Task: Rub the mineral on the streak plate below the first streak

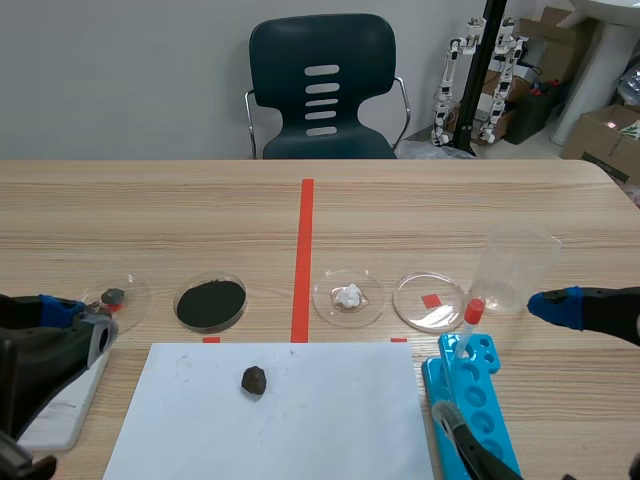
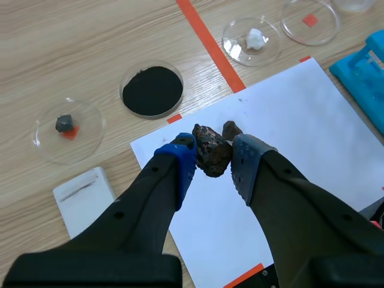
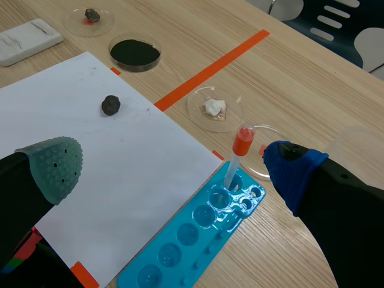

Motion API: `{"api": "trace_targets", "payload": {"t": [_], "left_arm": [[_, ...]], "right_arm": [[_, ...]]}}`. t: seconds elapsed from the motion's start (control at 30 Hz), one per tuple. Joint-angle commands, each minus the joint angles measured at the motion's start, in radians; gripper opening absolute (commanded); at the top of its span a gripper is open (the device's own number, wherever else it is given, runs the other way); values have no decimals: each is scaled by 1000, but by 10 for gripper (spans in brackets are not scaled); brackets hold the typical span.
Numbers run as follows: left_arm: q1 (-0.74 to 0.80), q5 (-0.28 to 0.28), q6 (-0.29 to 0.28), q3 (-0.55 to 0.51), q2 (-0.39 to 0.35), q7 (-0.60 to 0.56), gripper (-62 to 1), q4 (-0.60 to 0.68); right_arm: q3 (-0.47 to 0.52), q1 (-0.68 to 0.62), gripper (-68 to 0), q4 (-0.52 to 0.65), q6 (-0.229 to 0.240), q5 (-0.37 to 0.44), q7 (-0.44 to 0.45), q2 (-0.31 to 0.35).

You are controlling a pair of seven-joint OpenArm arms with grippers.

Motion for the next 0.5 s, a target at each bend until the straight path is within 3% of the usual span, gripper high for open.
{"api": "trace_targets", "payload": {"t": [0.0, 0.2, 0.47], "left_arm": [[26, 18, -5, -4, 3, -40, -583, 13], [103, 51, -11, -4, 3, -125, -583, 23], [106, 51, -11, -1, 3, -122, -583, 23]], "right_arm": [[6, 6, -37, 5, -3, 7, 11, 0], [6, 6, -37, 5, -3, 7, 11, 0], [6, 6, -37, 5, -3, 7, 11, 0]]}}
